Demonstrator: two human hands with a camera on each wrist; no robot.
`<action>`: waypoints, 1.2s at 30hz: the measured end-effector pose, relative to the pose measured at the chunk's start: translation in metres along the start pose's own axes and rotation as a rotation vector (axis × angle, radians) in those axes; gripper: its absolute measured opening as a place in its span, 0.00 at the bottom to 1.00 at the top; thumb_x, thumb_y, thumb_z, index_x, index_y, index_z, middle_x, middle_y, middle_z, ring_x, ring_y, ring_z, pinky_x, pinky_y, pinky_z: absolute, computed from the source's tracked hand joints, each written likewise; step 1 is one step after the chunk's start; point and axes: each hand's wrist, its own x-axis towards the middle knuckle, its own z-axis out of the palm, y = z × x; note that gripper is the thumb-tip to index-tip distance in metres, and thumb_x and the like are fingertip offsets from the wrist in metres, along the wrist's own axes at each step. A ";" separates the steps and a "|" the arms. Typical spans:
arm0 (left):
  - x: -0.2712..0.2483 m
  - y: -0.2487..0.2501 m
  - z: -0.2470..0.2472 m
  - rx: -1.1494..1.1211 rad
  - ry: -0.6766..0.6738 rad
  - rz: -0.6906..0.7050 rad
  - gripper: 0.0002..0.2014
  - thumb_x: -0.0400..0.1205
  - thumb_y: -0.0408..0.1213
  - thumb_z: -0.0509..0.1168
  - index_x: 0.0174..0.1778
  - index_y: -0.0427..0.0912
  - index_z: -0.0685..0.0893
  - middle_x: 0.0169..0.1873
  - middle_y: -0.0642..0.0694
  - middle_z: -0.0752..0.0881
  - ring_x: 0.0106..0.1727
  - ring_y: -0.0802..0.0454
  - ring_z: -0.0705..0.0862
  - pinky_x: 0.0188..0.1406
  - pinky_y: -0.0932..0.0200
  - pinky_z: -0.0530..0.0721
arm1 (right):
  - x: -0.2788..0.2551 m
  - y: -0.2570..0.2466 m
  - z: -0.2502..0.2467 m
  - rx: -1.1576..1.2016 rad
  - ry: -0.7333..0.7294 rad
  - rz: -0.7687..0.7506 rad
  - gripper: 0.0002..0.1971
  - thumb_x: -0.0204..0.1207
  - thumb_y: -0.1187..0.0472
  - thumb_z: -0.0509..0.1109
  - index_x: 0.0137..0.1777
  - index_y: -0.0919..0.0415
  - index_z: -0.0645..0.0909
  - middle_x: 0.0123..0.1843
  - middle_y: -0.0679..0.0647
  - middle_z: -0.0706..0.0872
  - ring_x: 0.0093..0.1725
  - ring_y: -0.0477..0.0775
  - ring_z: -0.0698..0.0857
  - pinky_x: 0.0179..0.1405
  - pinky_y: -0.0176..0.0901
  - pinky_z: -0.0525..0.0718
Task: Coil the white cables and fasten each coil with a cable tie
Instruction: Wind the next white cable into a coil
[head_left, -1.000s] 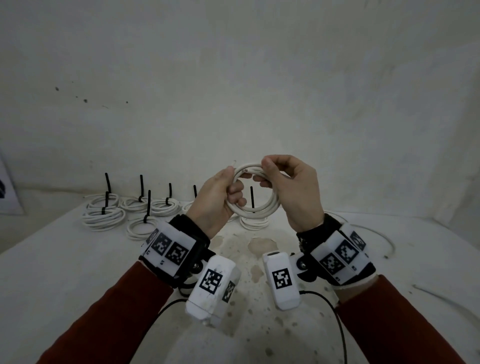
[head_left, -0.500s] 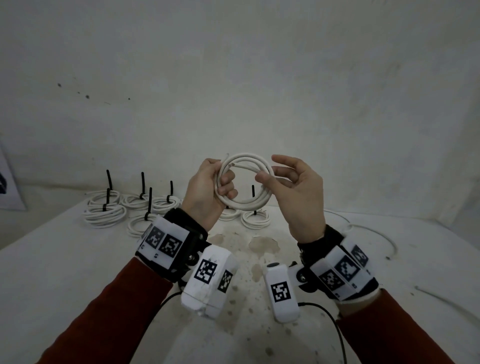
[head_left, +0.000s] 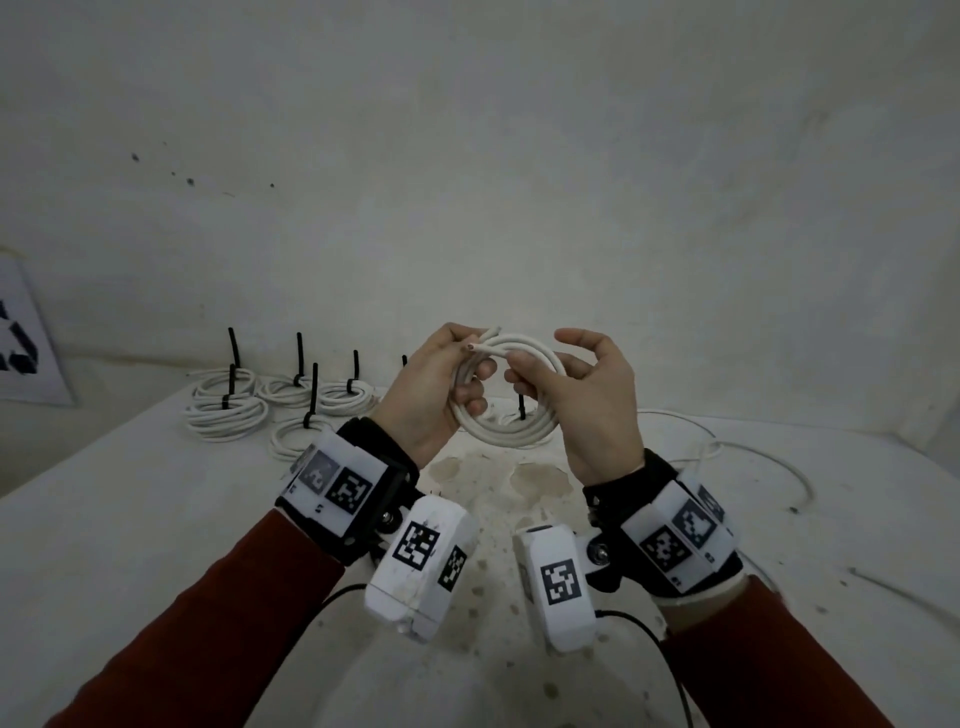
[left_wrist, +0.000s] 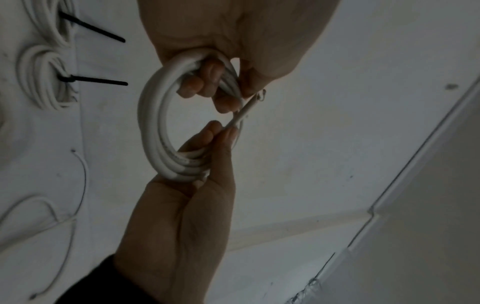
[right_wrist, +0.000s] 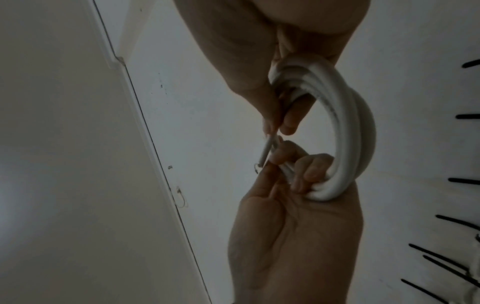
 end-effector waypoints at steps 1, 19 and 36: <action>-0.001 -0.001 0.001 0.013 0.002 0.011 0.12 0.86 0.32 0.53 0.41 0.44 0.79 0.25 0.48 0.76 0.20 0.58 0.64 0.21 0.65 0.67 | 0.000 0.001 0.000 -0.001 0.008 -0.002 0.22 0.68 0.71 0.79 0.58 0.64 0.74 0.42 0.67 0.88 0.35 0.58 0.90 0.36 0.40 0.87; 0.001 -0.012 -0.010 0.646 0.068 0.309 0.11 0.86 0.37 0.58 0.51 0.49 0.87 0.31 0.50 0.82 0.25 0.59 0.73 0.29 0.61 0.72 | 0.008 0.018 -0.016 -0.387 -0.277 -0.192 0.17 0.78 0.64 0.73 0.67 0.56 0.83 0.44 0.61 0.88 0.32 0.59 0.90 0.35 0.40 0.86; -0.014 -0.045 -0.106 0.575 0.406 0.084 0.12 0.87 0.34 0.56 0.37 0.44 0.67 0.31 0.44 0.80 0.26 0.52 0.68 0.23 0.62 0.68 | 0.009 0.106 -0.006 -0.851 -0.361 0.085 0.06 0.77 0.56 0.72 0.51 0.55 0.82 0.45 0.51 0.87 0.43 0.52 0.88 0.49 0.53 0.87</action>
